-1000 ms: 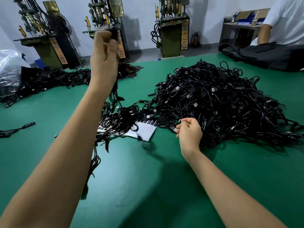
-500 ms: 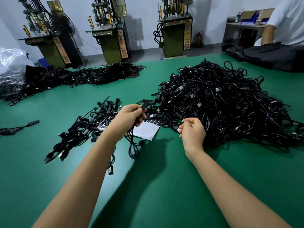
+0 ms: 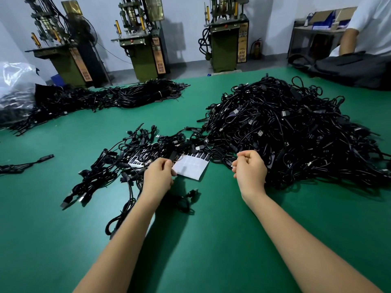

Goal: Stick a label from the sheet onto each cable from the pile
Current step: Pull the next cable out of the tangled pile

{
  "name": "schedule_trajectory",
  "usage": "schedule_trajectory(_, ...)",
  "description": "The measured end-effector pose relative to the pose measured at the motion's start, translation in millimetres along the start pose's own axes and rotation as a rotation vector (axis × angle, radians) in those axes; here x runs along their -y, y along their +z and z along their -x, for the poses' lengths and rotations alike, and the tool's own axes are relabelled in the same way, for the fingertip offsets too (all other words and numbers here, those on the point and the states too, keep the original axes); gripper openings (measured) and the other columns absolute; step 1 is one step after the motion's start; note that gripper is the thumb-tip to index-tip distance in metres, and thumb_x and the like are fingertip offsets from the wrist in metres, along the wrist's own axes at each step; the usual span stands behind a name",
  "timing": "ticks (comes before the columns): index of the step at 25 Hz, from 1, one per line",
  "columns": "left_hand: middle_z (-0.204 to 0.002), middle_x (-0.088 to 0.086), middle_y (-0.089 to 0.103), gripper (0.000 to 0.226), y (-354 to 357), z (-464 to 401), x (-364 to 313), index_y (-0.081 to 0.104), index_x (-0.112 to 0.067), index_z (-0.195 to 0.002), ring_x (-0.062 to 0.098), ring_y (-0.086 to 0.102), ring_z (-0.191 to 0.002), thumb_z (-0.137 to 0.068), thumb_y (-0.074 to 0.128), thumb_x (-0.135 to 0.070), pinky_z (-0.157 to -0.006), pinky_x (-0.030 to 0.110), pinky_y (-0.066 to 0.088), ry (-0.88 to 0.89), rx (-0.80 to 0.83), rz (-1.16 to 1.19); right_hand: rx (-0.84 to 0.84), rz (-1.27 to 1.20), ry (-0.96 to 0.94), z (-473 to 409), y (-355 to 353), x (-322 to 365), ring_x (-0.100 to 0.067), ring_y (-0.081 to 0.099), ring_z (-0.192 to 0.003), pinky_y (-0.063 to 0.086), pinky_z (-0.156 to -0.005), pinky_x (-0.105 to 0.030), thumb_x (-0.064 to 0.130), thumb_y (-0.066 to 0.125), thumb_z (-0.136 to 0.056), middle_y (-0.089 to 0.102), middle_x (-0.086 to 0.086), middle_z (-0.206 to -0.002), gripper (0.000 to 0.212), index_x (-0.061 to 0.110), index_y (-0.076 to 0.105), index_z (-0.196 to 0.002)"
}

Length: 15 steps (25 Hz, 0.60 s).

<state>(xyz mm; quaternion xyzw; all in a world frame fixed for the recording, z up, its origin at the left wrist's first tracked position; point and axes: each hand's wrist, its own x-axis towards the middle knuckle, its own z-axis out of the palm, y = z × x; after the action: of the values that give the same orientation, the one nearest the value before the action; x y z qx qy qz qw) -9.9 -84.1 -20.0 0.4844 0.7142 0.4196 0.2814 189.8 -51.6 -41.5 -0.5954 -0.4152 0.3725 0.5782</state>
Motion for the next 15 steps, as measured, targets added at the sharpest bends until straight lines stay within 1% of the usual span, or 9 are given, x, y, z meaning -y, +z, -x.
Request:
schedule_trajectory(2,-0.077,-0.002,0.06,0.021,8,4,13,0.061,-0.01,-0.093,0.011,0.052,-0.065,-0.101,0.044,-0.019,-0.056,0.023,0.037,0.141,-0.12,-0.249,0.022,0.046,-0.023,2,0,0,-0.012,0.056,-0.058,0.05,-0.055,-0.036,0.005,0.044,-0.09,0.063,-0.005,-0.073,0.02,0.019,0.056,-0.082)
schedule_trajectory(4,-0.083,-0.002,0.059,0.02,13,5,17,0.062,-0.01,-0.097,0.015,0.053,-0.076,-0.1,0.045,-0.019,-0.063,0.025,0.034,0.232,-0.184,-0.326,0.052,0.097,-0.071,2,1,1,-0.022,0.057,-0.064,0.052,-0.062,-0.042,0.008,0.048,-0.092,0.065,-0.007,-0.076,0.015,0.016,0.057,-0.084)
schedule_trajectory(5,-0.085,0.0,0.06,0.02,13,5,18,0.062,-0.01,-0.097,0.018,0.054,-0.079,-0.1,0.045,-0.02,-0.066,0.027,0.034,0.243,-0.208,-0.336,0.067,0.132,-0.107,3,2,0,-0.025,0.059,-0.065,0.051,-0.063,-0.042,0.01,0.05,-0.093,0.065,-0.006,-0.076,0.012,0.015,0.058,-0.085)
schedule_trajectory(7,-0.079,0.002,0.062,0.022,13,6,21,0.06,-0.01,-0.097,0.023,0.056,-0.076,-0.101,0.043,-0.022,-0.064,0.033,0.035,0.218,-0.282,-0.296,0.08,0.232,-0.206,8,4,-2,-0.021,0.06,-0.065,0.048,-0.061,-0.037,0.011,0.053,-0.093,0.062,0.0,-0.072,0.009,0.014,0.059,-0.087)
schedule_trajectory(9,-0.075,0.0,0.061,0.022,13,8,21,0.059,-0.012,-0.097,0.022,0.054,-0.073,-0.101,0.041,-0.024,-0.061,0.033,0.03,0.154,-0.343,-0.221,0.051,0.349,-0.325,11,8,-1,-0.015,0.056,-0.066,0.044,-0.062,-0.03,0.012,0.056,-0.092,0.06,0.006,-0.072,0.006,0.013,0.06,-0.088)
schedule_trajectory(10,-0.074,-0.002,0.059,0.023,13,8,21,0.059,-0.012,-0.095,0.02,0.054,-0.072,-0.101,0.04,-0.025,-0.057,0.031,0.028,0.109,-0.353,-0.172,0.057,0.401,-0.377,11,12,0,-0.014,0.056,-0.069,0.045,-0.065,-0.03,0.011,0.056,-0.092,0.06,0.005,-0.075,0.006,0.013,0.061,-0.089)
schedule_trajectory(11,-0.073,-0.005,0.058,0.024,12,8,22,0.059,-0.013,-0.094,0.015,0.054,-0.07,-0.1,0.04,-0.026,-0.055,0.028,0.029,0.066,-0.355,-0.121,0.096,0.448,-0.416,9,18,2,-0.016,0.056,-0.074,0.046,-0.069,-0.032,0.011,0.055,-0.091,0.06,0.003,-0.08,0.007,0.012,0.062,-0.09)
schedule_trajectory(13,-0.072,-0.008,0.057,0.025,12,8,21,0.061,-0.015,-0.093,0.006,0.051,-0.068,-0.1,0.04,-0.027,-0.054,0.021,0.03,0.015,-0.353,-0.061,0.27,0.551,-0.447,2,38,11,-0.018,0.056,-0.081,0.049,-0.076,-0.035,0.01,0.053,-0.092,0.059,0.0,-0.09,0.011,0.01,0.064,-0.091)
schedule_trajectory(15,-0.071,-0.008,0.057,0.024,12,8,21,0.061,-0.017,-0.093,0.002,0.049,-0.067,-0.099,0.04,-0.027,-0.055,0.023,0.03,-0.011,-0.349,-0.043,0.485,0.659,-0.452,-2,65,21,-0.02,0.057,-0.088,0.049,-0.082,-0.035,0.01,0.052,-0.092,0.06,-0.004,-0.097,0.015,0.01,0.067,-0.094)
